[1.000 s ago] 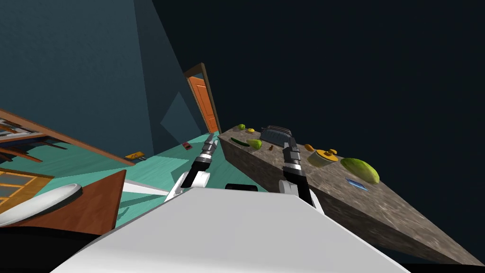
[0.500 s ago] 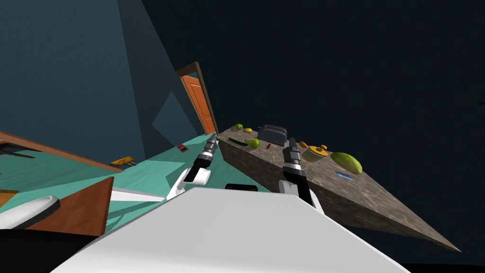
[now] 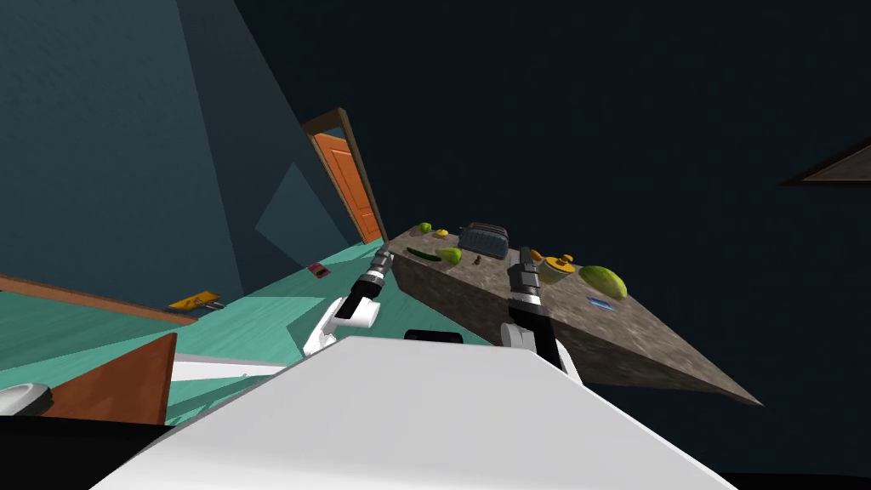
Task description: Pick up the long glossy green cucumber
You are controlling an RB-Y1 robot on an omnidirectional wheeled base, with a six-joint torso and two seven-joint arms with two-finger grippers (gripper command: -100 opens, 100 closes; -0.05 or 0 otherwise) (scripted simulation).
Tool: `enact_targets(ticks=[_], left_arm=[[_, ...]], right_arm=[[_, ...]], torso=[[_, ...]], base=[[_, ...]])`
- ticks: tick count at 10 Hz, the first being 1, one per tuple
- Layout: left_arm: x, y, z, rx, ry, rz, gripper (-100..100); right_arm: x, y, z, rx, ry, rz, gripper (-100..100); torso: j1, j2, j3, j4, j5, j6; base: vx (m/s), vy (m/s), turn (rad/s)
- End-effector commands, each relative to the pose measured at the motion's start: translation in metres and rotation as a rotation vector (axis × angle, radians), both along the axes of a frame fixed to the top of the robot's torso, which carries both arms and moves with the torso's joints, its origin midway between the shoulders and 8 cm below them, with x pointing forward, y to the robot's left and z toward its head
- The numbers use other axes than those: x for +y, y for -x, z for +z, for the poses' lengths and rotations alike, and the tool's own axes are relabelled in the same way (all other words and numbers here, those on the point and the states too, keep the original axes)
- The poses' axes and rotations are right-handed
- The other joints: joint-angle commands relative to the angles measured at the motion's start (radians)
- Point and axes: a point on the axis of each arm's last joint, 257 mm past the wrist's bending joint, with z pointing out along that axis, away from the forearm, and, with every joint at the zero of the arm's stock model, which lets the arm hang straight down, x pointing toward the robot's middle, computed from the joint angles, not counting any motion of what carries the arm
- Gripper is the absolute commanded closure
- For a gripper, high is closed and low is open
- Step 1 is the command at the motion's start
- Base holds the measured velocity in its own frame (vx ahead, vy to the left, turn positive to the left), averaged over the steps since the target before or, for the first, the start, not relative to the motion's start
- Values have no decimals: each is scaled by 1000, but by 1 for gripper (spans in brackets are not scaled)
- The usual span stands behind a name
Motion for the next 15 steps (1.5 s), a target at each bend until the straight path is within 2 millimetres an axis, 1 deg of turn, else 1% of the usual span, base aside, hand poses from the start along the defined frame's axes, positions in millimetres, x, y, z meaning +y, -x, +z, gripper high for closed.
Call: enact_targets(ticks=[1,2,3,4,5,6,7,8,9,10,12,13,14,15], left_arm=[[0,-6,-5,32,-7,5,-100],[3,-7,-12,58,-6,13,-100],[3,-7,-14,66,-6,15,-100],[3,-12,-18,92,-10,19,-100],[5,-12,-23,112,-9,26,-100],[3,-16,-25,128,-12,26,-100],[6,-16,-33,157,-12,36,-100],[5,-19,-34,174,-13,37,-100],[7,-19,-42,202,-13,46,-100],[8,-19,-43,208,-13,48,-100],[9,-21,-53,257,-13,60,-100],[8,-24,-55,273,-12,61,-100],[10,-23,-62,300,-12,70,-100],[11,-23,-63,306,-12,72,-100]], right_arm=[[0,0,0,0,0,0,0],[0,0,0,0,0,0,0],[0,0,0,0,0,0,0],[0,0,0,0,0,0,0],[0,0,0,0,0,0,0],[0,0,0,0,0,0,0],[0,0,0,0,0,0,0],[0,0,0,0,0,0,0],[0,0,0,0,0,0,0],[0,0,0,0,0,0,0],[0,0,0,0,0,0,0],[0,0,0,0,0,0,0],[0,0,0,0,0,0,0],[0,0,0,0,0,0,0]], torso=[[0,0,0,0,0,0],[0,0,0,0,0,0],[0,0,0,0,0,0],[0,0,0,0,0,0],[0,-1,0,0,0,0],[0,-1,0,0,0,0],[0,-1,0,0,0,0],[0,-1,-1,0,0,0],[0,-1,-1,0,0,0],[0,-1,-1,0,0,0],[0,-1,-1,0,0,0],[0,-1,-1,0,0,0],[0,-2,-1,0,0,0],[0,-2,-1,0,0,0]], base=[[-5,14,-144],[-3,13,-97],[-1,6,6],[1,7,-112],[1,13,-111],[5,15,-168],[5,16,-80],[11,13,-167],[12,17,-81],[5,8,22],[9,11,-126],[22,16,-150],[21,22,-74],[8,11,14]])
